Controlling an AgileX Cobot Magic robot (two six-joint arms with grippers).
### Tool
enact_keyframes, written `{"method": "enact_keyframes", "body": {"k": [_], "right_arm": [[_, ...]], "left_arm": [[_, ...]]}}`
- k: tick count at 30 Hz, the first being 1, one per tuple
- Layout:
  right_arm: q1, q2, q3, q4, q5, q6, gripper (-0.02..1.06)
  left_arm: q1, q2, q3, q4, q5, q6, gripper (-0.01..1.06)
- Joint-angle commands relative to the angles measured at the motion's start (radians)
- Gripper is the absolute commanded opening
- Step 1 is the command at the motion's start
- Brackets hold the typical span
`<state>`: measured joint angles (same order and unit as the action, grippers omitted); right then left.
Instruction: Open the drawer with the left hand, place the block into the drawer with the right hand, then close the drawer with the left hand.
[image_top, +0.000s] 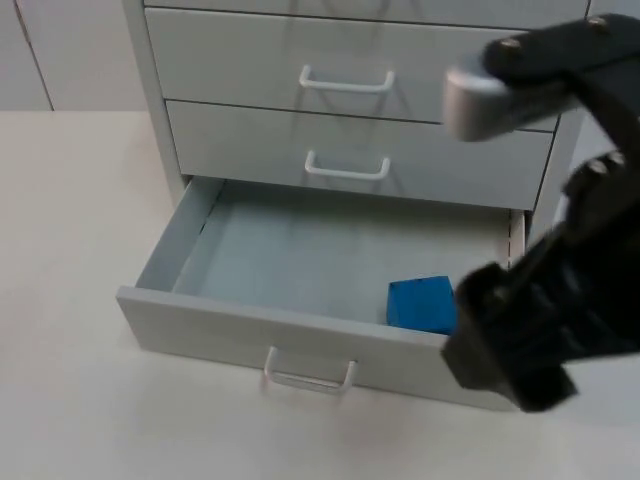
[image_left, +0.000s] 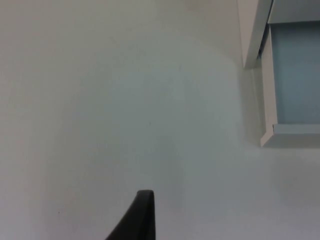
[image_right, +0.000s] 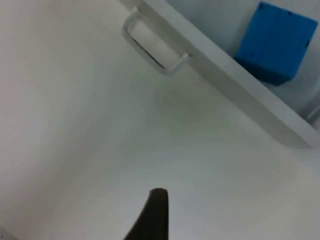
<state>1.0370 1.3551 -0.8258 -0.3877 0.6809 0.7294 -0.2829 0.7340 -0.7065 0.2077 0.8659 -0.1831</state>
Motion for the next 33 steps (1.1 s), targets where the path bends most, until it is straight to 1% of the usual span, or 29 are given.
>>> {"method": "enact_keyframes", "body": {"k": [1, 4, 6, 8, 9, 14, 15, 19, 20, 24, 25, 27, 28, 29, 31, 32, 33], "right_arm": [[0.001, -0.048, 0.033, 0.004, 0.004, -0.013, 0.82], [-0.027, -0.098, 0.064, 0.022, 0.004, -0.030, 0.82], [-0.079, -0.138, 0.087, 0.053, 0.010, -0.065, 0.82], [-0.152, -0.171, 0.099, 0.077, 0.028, -0.114, 0.82], [-0.152, -0.171, 0.099, 0.077, 0.028, -0.114, 0.82], [-0.402, -0.221, 0.103, 0.198, 0.079, -0.324, 0.82], [-0.402, -0.221, 0.103, 0.198, 0.079, -0.324, 0.82], [-0.607, -0.273, 0.103, 0.242, 0.135, -0.416, 0.82], [-0.607, -0.273, 0.103, 0.242, 0.135, -0.416, 0.82], [-0.803, -0.335, 0.103, 0.250, 0.171, -0.460, 0.82], [-0.803, -0.335, 0.103, 0.250, 0.171, -0.460, 0.82], [-0.914, -0.362, 0.103, 0.299, 0.177, -0.520, 0.82], [-0.935, -0.364, 0.103, 0.312, 0.177, -0.533, 0.82], [-0.994, -0.366, 0.103, 0.351, 0.179, -0.576, 0.82], [-1.010, -0.366, 0.103, 0.359, 0.182, -0.586, 0.82], [-1.043, -0.366, 0.103, 0.388, 0.182, -0.622, 0.82], [-1.052, -0.366, 0.103, 0.399, 0.182, -0.649, 0.82]], "left_arm": [[0.005, -0.007, 0.005, 0.005, -0.011, -0.005, 1.05], [0.005, -0.007, 0.005, 0.005, -0.011, -0.005, 1.05], [0.005, -0.007, 0.005, 0.005, -0.011, -0.005, 1.05], [0.005, -0.007, 0.005, 0.005, -0.011, -0.005, 1.05], [0.005, -0.007, 0.005, 0.005, -0.011, -0.005, 1.05], [0.005, -0.007, 0.005, 0.005, -0.011, -0.005, 1.05], [0.005, -0.007, 0.005, 0.005, -0.011, -0.005, 1.05], [0.005, -0.007, 0.005, 0.005, -0.011, -0.005, 1.05], [0.005, -0.007, 0.005, 0.005, -0.011, -0.005, 1.05], [0.005, -0.007, 0.005, 0.003, -0.011, -0.005, 1.05], [0.005, -0.007, 0.005, 0.003, -0.011, -0.005, 1.05], [0.005, -0.007, 0.005, 0.003, -0.011, -0.005, 1.05], [0.005, -0.007, 0.005, 0.003, -0.011, -0.005, 1.05], [0.005, -0.007, 0.005, 0.003, -0.011, -0.005, 1.05], [0.005, -0.007, 0.005, 0.005, -0.011, -0.005, 1.05], [0.005, -0.007, 0.005, 0.010, -0.009, -0.005, 1.05], [0.005, -0.007, 0.005, 0.020, -0.009, -0.005, 1.05]]}}
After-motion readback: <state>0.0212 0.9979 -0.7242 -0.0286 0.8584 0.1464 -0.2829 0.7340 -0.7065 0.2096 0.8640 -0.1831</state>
